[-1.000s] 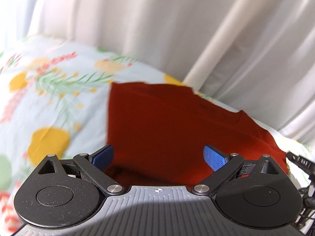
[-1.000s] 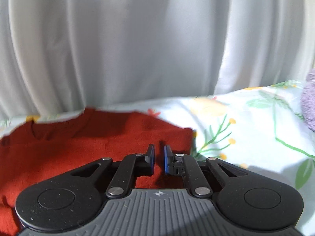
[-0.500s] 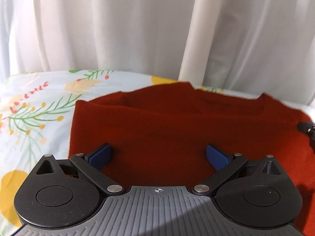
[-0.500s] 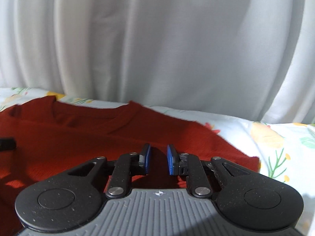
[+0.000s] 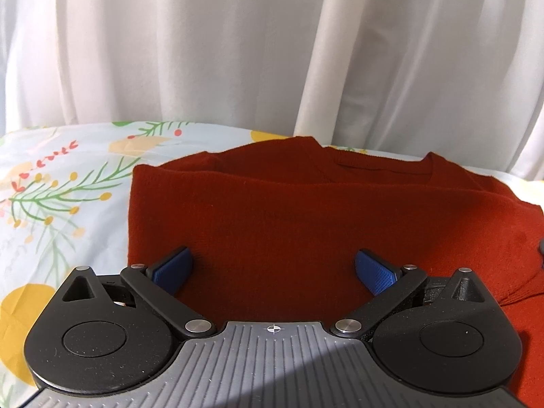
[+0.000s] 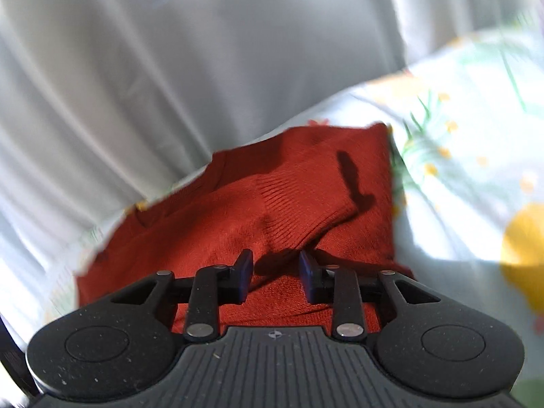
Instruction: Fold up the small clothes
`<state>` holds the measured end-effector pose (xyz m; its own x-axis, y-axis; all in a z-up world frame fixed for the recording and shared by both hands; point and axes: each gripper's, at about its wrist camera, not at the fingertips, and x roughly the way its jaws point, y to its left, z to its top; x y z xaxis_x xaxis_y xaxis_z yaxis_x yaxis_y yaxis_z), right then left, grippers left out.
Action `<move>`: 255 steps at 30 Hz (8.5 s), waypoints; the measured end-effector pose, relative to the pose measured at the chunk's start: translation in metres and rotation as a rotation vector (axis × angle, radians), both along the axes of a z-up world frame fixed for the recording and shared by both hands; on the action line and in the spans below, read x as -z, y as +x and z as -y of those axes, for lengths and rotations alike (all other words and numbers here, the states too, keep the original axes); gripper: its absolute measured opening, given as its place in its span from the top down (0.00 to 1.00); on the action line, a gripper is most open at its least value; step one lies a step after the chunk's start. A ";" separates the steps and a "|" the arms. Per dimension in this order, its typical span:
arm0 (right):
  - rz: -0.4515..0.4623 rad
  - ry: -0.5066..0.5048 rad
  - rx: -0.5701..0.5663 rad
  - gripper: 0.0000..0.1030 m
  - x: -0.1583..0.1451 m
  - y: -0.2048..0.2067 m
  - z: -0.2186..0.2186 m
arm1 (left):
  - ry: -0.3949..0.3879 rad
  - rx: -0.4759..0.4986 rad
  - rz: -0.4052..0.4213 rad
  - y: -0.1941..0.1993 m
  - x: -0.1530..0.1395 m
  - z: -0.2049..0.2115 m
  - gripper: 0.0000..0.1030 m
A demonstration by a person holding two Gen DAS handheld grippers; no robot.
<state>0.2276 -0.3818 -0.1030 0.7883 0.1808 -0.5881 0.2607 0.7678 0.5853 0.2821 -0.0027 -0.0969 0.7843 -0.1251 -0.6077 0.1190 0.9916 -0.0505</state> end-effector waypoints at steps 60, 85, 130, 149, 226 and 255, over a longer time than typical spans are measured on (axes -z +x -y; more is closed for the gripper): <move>-0.332 -0.073 -0.234 0.58 -0.020 -0.261 0.016 | -0.332 -0.044 -0.506 -0.260 -0.026 -0.144 0.75; -0.115 0.185 -0.233 0.96 -0.051 -0.225 0.037 | -0.589 -0.025 -0.348 -0.224 -0.067 -0.160 0.94; -0.081 -0.472 -0.423 0.92 -0.015 -0.064 -0.005 | -0.028 0.090 -0.157 -0.108 -0.022 -0.092 0.72; -0.038 -0.424 -0.402 0.94 -0.027 -0.066 -0.004 | -0.153 0.131 -0.134 -0.106 -0.068 -0.091 0.93; 0.117 -0.440 0.046 0.51 0.007 0.107 -0.010 | -0.305 -0.077 0.050 0.083 -0.009 -0.084 0.20; 0.074 -0.325 -0.014 0.57 -0.027 -0.035 -0.055 | -0.628 -0.164 -0.162 -0.089 -0.029 -0.130 0.10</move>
<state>0.1926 -0.3272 -0.0764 0.8299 0.0044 -0.5578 0.2142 0.9208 0.3260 0.1934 0.1273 -0.0680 0.7280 -0.3809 -0.5700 -0.0881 0.7726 -0.6287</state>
